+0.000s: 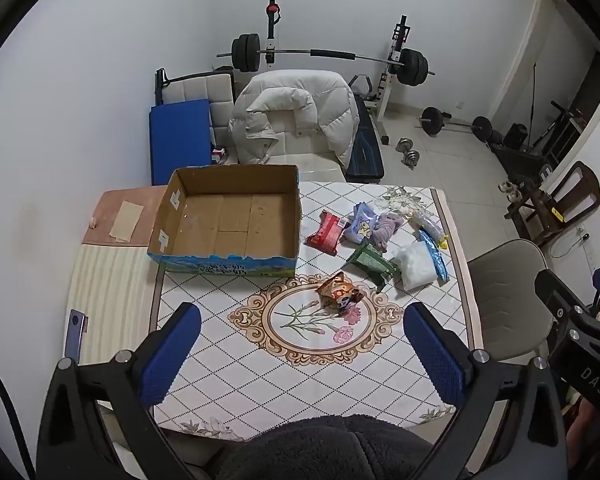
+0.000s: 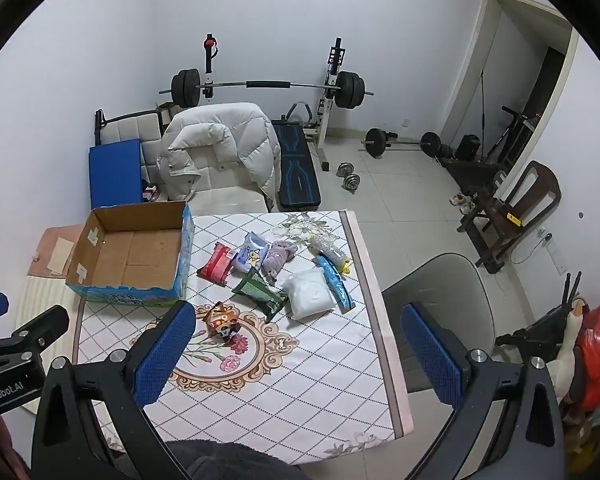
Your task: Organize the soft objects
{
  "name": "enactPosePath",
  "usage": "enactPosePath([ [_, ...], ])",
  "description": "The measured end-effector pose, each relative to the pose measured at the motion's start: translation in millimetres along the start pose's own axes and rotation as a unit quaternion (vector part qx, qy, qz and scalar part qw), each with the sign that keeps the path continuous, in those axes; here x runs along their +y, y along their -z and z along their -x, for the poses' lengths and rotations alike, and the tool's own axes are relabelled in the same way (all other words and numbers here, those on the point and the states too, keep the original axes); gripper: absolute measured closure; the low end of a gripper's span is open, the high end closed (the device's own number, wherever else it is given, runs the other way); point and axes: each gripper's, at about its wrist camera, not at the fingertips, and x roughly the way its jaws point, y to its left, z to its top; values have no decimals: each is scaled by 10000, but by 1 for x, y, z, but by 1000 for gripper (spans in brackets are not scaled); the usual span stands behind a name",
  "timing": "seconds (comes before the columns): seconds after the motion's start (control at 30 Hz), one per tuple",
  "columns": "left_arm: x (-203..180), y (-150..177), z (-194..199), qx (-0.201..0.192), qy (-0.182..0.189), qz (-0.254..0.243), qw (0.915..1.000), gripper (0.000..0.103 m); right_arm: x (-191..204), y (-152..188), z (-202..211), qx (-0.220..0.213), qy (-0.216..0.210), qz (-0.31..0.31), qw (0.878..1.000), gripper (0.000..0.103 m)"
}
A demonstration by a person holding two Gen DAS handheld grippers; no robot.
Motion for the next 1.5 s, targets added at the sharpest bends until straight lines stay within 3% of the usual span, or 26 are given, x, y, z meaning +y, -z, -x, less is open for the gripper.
enactPosePath([
  [1.5,-3,-20,5,-173,-5,-145,9997,0,-2,-4,4,-61,-16,-139,9999,0],
])
